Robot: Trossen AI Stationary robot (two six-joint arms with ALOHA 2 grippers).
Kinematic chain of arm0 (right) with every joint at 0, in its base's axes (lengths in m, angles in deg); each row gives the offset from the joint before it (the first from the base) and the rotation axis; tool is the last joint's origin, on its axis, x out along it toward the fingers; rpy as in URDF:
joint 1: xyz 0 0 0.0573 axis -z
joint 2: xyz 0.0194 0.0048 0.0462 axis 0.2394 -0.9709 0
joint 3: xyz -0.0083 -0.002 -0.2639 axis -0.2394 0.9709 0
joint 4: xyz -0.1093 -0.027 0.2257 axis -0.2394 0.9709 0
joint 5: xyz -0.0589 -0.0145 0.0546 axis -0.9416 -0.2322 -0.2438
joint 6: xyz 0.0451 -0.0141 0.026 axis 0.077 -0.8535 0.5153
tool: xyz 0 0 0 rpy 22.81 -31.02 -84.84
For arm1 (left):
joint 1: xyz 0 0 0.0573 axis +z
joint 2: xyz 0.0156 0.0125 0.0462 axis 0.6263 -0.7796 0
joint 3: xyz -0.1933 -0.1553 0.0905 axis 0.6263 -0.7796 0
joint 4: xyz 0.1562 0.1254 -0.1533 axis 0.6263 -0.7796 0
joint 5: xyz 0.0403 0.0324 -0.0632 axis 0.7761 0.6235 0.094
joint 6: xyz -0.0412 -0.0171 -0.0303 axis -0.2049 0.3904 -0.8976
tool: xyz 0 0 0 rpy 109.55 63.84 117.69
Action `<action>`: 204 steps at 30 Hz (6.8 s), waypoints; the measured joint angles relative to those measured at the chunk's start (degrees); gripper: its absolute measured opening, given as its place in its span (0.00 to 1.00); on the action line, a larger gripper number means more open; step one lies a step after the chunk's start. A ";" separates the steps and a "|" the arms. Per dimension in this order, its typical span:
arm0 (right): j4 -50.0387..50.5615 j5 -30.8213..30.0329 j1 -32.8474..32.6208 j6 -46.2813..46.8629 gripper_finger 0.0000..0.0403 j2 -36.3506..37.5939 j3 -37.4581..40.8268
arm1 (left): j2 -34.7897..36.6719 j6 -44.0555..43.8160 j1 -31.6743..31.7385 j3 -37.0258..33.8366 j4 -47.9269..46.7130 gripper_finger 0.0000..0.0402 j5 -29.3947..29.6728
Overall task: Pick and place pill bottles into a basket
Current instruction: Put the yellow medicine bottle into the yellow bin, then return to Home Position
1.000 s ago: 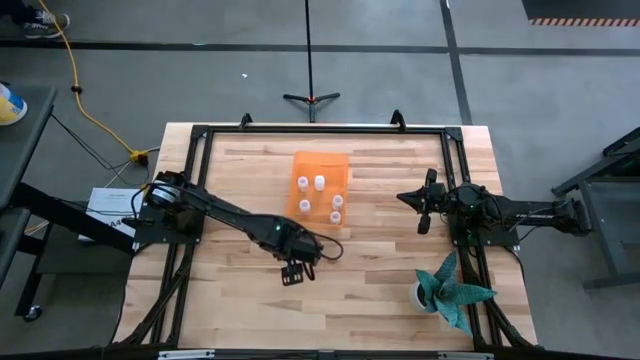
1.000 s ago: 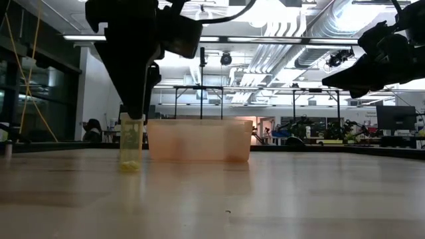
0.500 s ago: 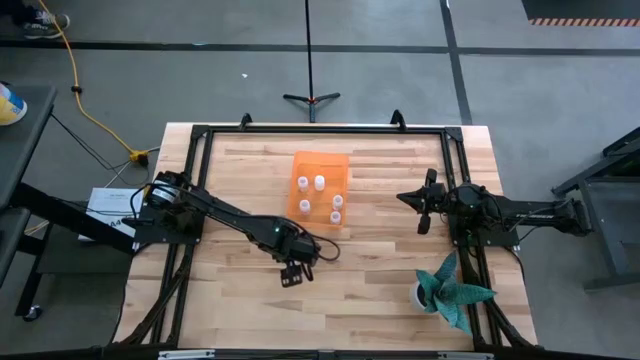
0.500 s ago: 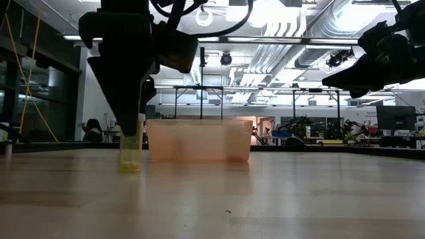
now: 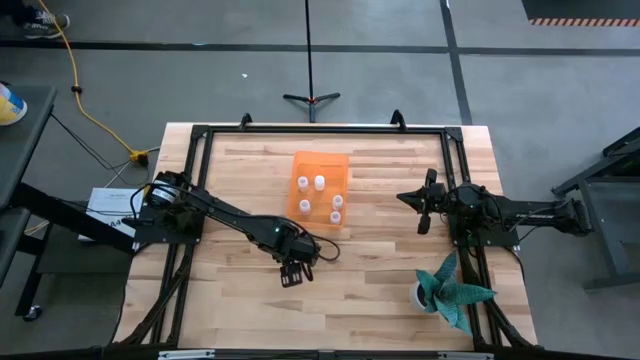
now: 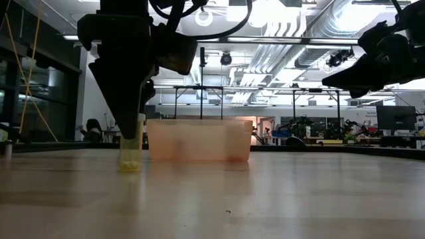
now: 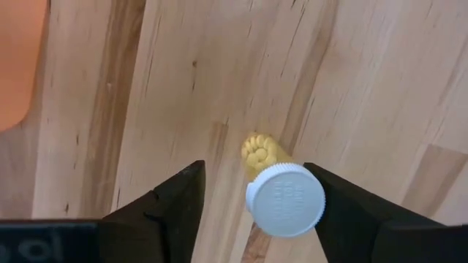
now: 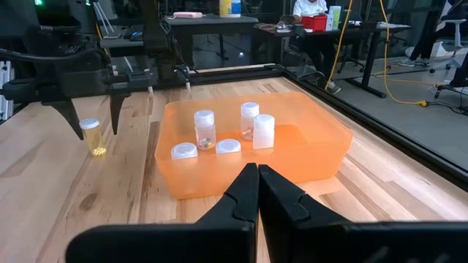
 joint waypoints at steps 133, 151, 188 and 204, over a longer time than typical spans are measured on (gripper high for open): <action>-0.56 2.35 -0.02 -2.56 0.00 1.94 0.02 | 83.20 33.26 15.73 -66.39 59.96 0.09 8.33; -1.08 3.24 0.00 -1.33 0.00 4.20 0.02 | 105.64 36.28 15.75 -66.88 38.91 0.05 4.46; -0.02 2.40 0.00 0.42 0.00 4.22 0.01 | 105.62 31.17 15.75 -66.86 31.76 0.27 4.20; 0.04 2.40 0.00 0.42 0.00 4.22 0.01 | 105.62 31.17 15.76 -66.86 31.76 0.27 4.24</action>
